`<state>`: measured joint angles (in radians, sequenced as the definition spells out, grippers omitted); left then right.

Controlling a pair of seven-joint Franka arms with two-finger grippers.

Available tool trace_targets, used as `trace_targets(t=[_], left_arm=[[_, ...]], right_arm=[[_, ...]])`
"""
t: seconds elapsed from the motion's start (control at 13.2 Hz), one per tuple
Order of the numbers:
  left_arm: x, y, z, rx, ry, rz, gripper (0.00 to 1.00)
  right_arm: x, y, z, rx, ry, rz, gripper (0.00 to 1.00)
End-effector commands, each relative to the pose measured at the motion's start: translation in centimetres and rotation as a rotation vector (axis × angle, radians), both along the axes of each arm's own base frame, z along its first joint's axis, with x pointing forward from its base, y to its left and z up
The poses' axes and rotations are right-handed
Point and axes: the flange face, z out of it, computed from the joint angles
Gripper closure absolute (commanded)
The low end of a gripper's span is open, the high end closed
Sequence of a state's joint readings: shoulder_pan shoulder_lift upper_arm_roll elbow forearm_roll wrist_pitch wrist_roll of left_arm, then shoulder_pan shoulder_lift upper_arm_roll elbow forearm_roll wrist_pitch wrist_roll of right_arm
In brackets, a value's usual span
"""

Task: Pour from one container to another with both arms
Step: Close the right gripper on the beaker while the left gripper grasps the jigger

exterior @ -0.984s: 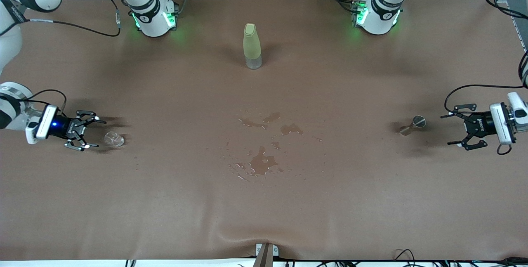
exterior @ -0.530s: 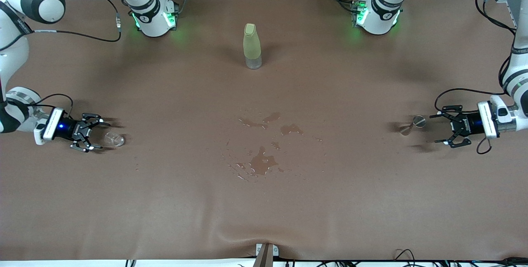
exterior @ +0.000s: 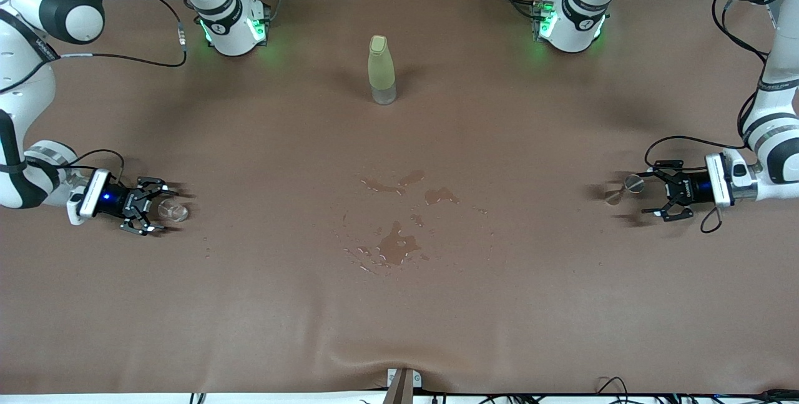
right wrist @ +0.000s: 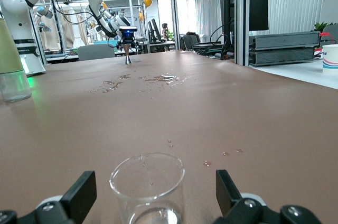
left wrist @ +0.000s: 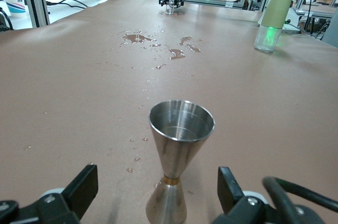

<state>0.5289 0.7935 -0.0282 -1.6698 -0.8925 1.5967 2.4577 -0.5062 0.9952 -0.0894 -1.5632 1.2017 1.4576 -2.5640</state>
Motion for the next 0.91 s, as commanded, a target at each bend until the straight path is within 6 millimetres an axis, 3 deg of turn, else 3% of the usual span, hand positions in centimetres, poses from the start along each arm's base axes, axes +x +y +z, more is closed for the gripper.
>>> trace_targets(t=[0.0, 0.23, 0.38, 0.53, 0.83], left_arm=[[0.3, -0.9, -0.8, -0.051, -0.021, -0.007, 0.0], [0.3, -1.5, -1.4, -0.07, -0.023, 0.0, 0.0], [0.3, -2.0, -2.0, -0.079, -0.025, -0.004, 0.0], [0.4, -2.3, -2.3, -0.09, -0.028, -0.002, 0.0], [0.3, -2.4, -2.5, -0.095, -0.026, 0.004, 0.15]], right_arm=[[0.3, -0.2, -0.8, 0.03, -0.018, -0.017, 0.0], [0.2, -0.2, -0.8, 0.026, -0.046, -0.013, 0.0], [0.3, -0.2, -0.8, 0.029, -0.05, -0.017, 0.14], [0.3, -0.2, -0.8, 0.029, -0.052, -0.017, 0.16], [0.1, -0.4, -0.7, 0.034, -0.053, -0.02, 0.16]])
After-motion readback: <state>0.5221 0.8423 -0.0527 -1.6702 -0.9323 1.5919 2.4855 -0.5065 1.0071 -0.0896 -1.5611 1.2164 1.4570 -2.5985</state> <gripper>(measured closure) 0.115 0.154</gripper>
